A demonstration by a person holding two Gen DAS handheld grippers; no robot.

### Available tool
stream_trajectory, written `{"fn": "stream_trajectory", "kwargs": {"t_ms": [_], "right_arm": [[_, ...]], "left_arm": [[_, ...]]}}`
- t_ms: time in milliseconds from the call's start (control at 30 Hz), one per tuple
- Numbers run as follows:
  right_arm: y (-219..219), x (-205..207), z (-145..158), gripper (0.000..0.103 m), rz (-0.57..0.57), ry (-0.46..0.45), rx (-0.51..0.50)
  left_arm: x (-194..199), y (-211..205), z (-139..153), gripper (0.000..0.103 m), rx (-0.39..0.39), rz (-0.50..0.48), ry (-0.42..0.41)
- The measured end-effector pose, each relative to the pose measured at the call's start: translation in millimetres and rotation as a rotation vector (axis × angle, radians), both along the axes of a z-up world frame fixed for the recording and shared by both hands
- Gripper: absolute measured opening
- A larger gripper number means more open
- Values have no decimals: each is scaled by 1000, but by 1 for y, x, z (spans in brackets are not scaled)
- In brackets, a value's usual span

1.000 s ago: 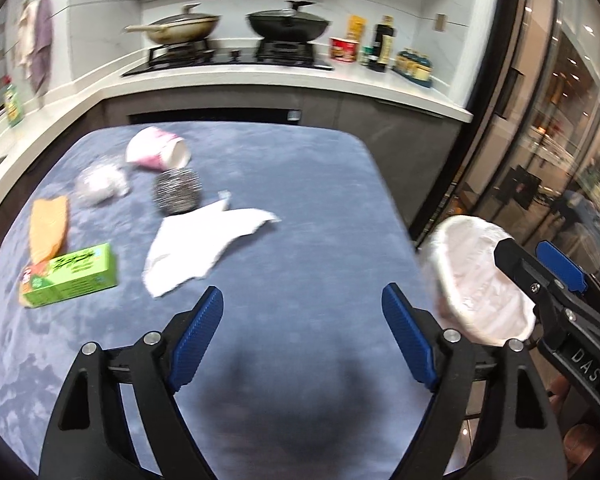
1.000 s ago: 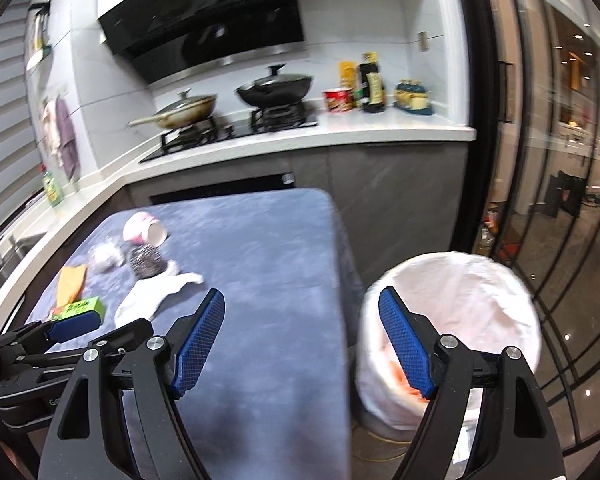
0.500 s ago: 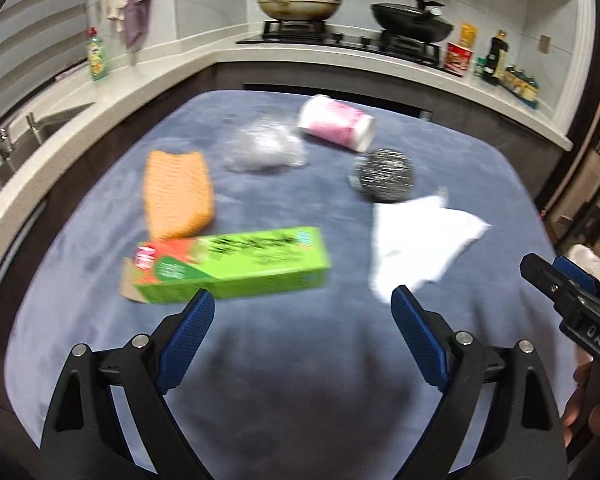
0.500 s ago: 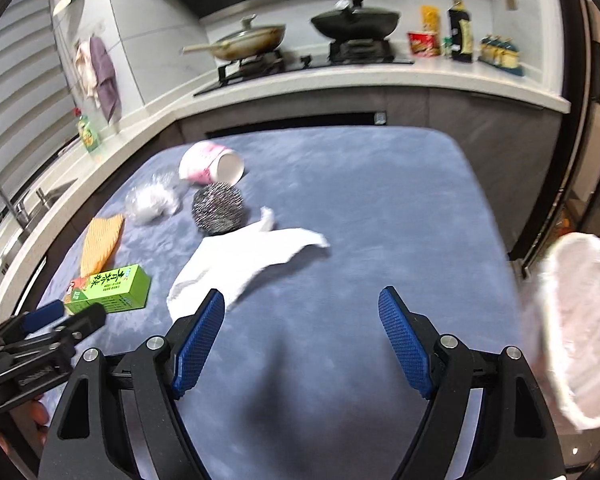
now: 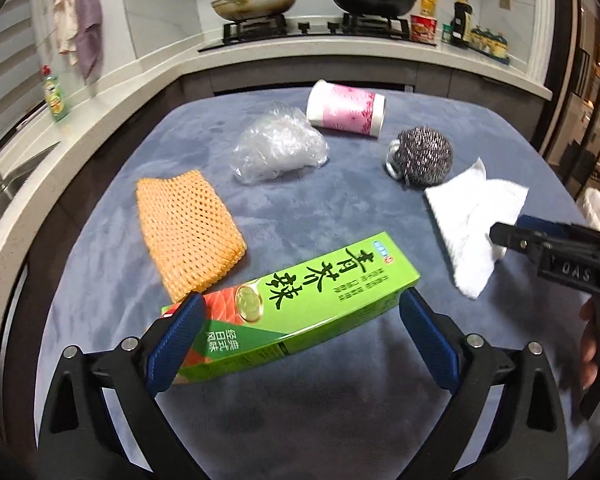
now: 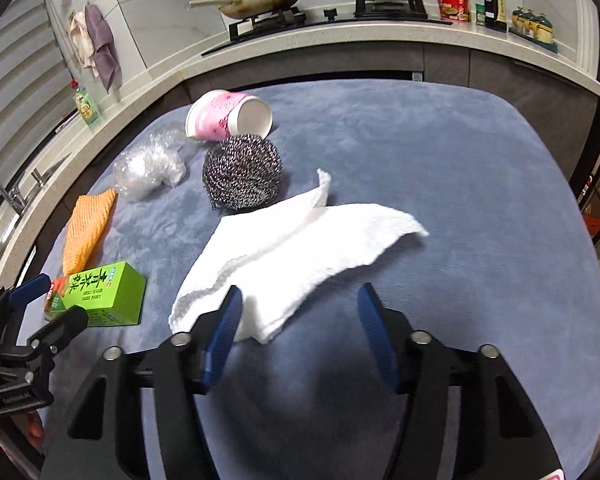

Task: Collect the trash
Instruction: 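Grasp the green wasabi box with the left tool while the right tool grasps the white tissue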

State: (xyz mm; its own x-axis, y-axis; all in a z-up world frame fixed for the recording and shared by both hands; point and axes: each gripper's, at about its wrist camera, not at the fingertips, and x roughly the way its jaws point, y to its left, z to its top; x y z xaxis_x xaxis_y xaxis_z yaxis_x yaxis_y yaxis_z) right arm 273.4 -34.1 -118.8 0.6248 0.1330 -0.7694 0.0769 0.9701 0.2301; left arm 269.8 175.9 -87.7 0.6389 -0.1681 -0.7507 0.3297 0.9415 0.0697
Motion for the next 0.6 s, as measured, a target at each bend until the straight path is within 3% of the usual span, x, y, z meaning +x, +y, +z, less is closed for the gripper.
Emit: {"fn": "stream_trajectory", "kwargs": {"t_ms": [167,233,267,433,600], "right_arm": [[11,12,-3,34,20,8,15],[14,15,-3,13,30,9,15],[17,16,-3,9,35,9,16],[19,7,10,5,43,-30,26],[13,-8,31,5,39,-69,28]], "left_arm": [[2,-2,-10,95,51,-67,-31],[3,-3,-12,95,71,-80,-43],[5,-3,-13,95,78,-81,-48],[14,0,-13,95,71,-107,-50],[29,-6,-27,95,82,-188,13]]}}
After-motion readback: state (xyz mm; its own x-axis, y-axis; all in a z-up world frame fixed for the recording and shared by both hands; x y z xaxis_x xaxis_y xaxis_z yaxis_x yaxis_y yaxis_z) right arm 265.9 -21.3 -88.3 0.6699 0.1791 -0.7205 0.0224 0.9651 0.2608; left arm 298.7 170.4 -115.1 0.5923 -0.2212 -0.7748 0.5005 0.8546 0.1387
